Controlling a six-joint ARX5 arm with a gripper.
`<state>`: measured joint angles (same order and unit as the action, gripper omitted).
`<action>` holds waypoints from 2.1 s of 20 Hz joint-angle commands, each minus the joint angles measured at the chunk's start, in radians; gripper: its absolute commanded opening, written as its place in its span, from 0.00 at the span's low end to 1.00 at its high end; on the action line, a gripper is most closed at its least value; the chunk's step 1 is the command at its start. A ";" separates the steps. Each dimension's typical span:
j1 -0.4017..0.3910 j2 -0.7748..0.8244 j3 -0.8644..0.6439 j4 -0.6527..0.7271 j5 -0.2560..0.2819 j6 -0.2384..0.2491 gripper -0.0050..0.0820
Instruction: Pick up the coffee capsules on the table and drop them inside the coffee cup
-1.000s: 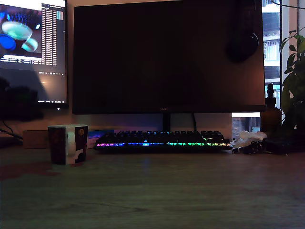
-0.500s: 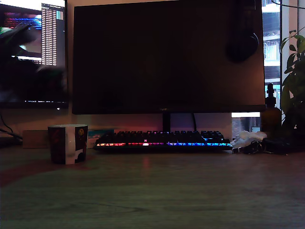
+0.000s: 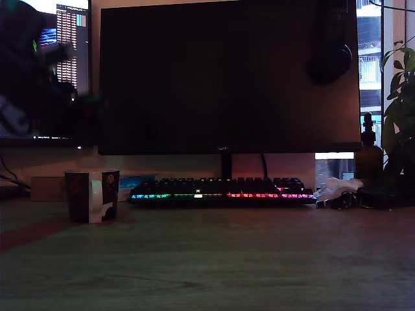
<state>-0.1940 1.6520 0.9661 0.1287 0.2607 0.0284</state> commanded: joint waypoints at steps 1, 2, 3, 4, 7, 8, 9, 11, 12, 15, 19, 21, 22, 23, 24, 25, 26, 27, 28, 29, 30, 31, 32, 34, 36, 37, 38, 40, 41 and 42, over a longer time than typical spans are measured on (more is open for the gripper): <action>0.002 0.013 0.026 -0.023 -0.008 -0.002 0.18; 0.002 0.013 0.026 -0.032 -0.011 -0.001 0.18; 0.002 0.013 0.026 -0.037 -0.015 -0.001 0.18; 0.002 0.013 0.026 -0.048 -0.016 -0.001 0.18; 0.002 0.013 0.026 -0.091 -0.017 -0.001 0.18; 0.002 0.013 0.026 -0.092 -0.023 -0.001 0.18; 0.002 0.013 0.026 -0.092 -0.035 -0.001 0.18; 0.003 0.013 0.026 -0.100 -0.045 -0.001 0.18; 0.003 0.013 0.026 -0.107 -0.045 -0.001 0.18; 0.004 0.013 0.026 -0.105 -0.046 -0.001 0.18; 0.004 0.013 0.032 -0.105 -0.060 -0.001 0.18; 0.004 0.013 0.037 -0.106 -0.060 -0.001 0.24; 0.004 0.013 0.037 -0.097 -0.059 -0.001 0.41; 0.004 0.013 0.039 -0.093 -0.063 -0.001 0.65; 0.004 0.012 0.045 -0.104 -0.064 -0.002 0.82; 0.004 0.012 0.052 -0.124 -0.063 -0.001 0.88; 0.004 0.010 0.055 -0.138 -0.060 -0.001 0.89; 0.004 0.010 0.055 -0.141 -0.060 -0.001 0.88; 0.004 0.010 0.055 -0.144 -0.060 0.002 0.88; 0.004 0.010 0.055 -0.146 -0.060 0.006 0.88; 0.004 0.010 0.055 -0.149 -0.060 0.006 0.88; 0.004 0.010 0.055 -0.153 -0.060 0.006 0.88; 0.004 0.010 0.055 -0.155 -0.060 0.008 0.88; 0.004 0.008 0.055 -0.156 -0.060 0.010 0.87; 0.004 0.002 0.058 -0.161 -0.060 0.023 0.87; 0.004 0.000 0.061 -0.167 -0.060 0.024 0.87; 0.004 -0.013 0.061 -0.180 -0.060 0.025 0.84; 0.004 -0.041 0.061 -0.205 -0.060 0.025 0.71; 0.004 -0.059 0.061 -0.217 -0.060 0.025 0.59; 0.004 -0.079 0.061 -0.228 -0.060 0.024 0.46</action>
<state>-0.1936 1.6184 1.0172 -0.1055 0.2001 0.0463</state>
